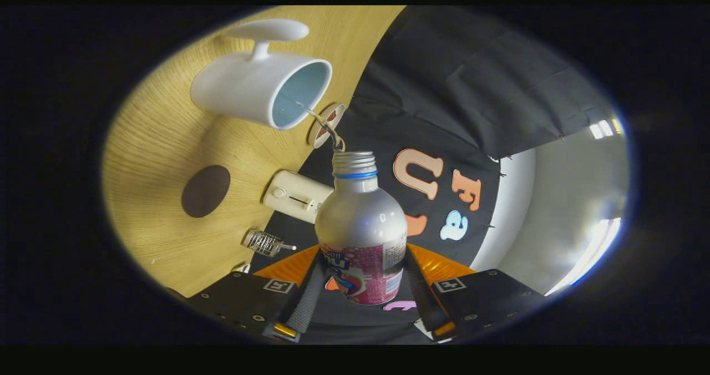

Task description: Take the bottle from table, then pour the juice into the cup, finally place the bottle on the coaster

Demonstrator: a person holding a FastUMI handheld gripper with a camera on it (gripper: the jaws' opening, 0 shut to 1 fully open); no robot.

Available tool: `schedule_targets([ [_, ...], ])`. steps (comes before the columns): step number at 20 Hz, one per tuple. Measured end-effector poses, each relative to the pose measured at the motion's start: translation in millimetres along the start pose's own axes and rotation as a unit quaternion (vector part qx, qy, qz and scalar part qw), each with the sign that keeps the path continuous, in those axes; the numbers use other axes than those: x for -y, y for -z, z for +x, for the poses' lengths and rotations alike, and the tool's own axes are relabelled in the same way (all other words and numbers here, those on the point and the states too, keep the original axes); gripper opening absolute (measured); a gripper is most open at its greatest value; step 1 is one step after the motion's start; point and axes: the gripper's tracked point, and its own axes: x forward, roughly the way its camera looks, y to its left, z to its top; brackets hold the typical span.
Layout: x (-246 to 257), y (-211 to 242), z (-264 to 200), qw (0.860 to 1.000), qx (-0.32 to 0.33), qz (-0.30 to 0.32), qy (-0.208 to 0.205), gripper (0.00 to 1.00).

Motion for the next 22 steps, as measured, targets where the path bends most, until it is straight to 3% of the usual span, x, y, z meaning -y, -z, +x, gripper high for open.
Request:
schedule_targets([
  [14, 12.1, -10.8, 3.9, 1.0, 0.015, -0.02, 0.014, 0.76],
  [22, -12.3, -32.8, 0.3, 0.999, 0.027, 0.01, -0.015, 0.76],
])
